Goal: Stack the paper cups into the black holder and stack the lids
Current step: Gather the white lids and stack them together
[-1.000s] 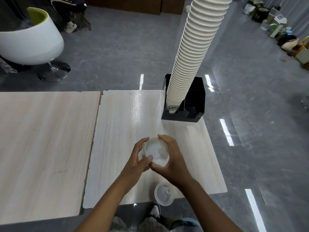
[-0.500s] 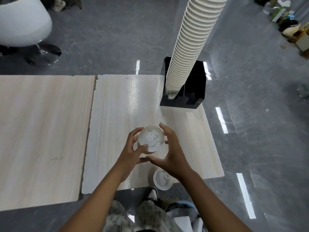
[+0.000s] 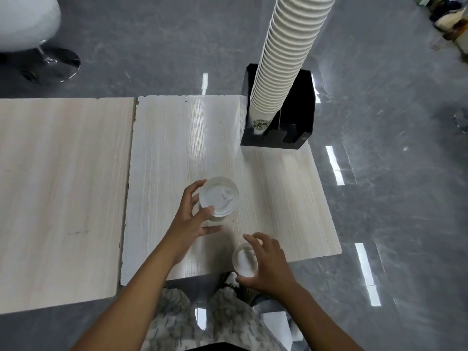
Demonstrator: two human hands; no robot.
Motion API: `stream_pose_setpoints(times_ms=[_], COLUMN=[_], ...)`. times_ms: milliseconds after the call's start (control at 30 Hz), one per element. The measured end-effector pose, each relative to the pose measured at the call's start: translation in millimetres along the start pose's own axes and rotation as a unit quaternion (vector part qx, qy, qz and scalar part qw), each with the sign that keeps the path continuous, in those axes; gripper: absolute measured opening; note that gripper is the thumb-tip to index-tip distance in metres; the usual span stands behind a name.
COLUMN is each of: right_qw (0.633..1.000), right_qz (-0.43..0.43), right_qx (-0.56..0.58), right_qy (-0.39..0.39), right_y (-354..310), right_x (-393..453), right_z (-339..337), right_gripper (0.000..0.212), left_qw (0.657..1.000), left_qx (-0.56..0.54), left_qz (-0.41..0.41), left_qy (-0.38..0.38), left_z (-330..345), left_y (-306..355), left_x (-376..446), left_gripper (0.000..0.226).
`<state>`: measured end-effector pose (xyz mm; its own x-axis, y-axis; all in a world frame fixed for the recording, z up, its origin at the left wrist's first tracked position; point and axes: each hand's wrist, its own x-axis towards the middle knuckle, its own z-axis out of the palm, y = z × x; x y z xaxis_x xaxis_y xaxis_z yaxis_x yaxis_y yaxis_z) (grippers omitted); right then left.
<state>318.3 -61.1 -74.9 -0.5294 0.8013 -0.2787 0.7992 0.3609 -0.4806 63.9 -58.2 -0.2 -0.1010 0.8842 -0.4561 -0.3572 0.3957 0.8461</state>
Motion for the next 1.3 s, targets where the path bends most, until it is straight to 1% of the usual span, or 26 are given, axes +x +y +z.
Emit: stream_pose_setpoints(times_ms=[67, 267, 533, 633, 767, 967, 1133, 1300], right_qw=[1.000, 1.000, 0.999, 0.993, 0.974, 0.961, 0.950, 0.948], right_qz=[0.000, -0.005, -0.023, -0.028, -0.032, -0.087, -0.141, -0.155], right_qx=[-0.006, -0.001, 0.020, 0.079, 0.167, 0.180, 0.170, 0.158], right_qy=[-0.003, -0.005, 0.042, 0.080, 0.146, 0.193, 0.222, 0.230], right_y=[2.7, 6.6, 4.0, -3.2, -24.3, -68.4, -116.2, -159.8], right_x=[0.6, 2.0, 6.0, 9.6, 18.8, 39.9, 63.8, 81.9], right_z=[3.9, 8.3, 5.4, -14.6, -63.7, -122.6, -134.9, -131.5], right_gripper=[0.107, 0.102, 0.088, 0.084, 0.083, 0.088, 0.085, 0.085], left_qw=[1.000, 1.000, 1.000, 1.000, 1.000, 0.999, 0.998, 0.994], left_qx=[-0.004, -0.009, -0.012, -0.007, 0.013, 0.021, 0.044, 0.068], left_qz=[-0.002, -0.010, -0.001, 0.003, 0.008, 0.024, 0.045, 0.076], left_qy=[-0.001, -0.002, -0.003, -0.003, 0.008, 0.000, -0.021, -0.041], left_z=[-1.1, -1.8, -4.6, -6.7, -12.7, -23.0, -30.3, -48.2], left_y=[-1.4, -1.5, 2.3, 5.9, 11.8, 31.0, 53.1, 70.6], left_x=[0.8, 3.3, 5.7, 5.8, 5.5, -0.7, -8.6, -16.3], left_gripper=[0.066, 0.073, 0.073, 0.072, 0.066, 0.065, 0.059, 0.056])
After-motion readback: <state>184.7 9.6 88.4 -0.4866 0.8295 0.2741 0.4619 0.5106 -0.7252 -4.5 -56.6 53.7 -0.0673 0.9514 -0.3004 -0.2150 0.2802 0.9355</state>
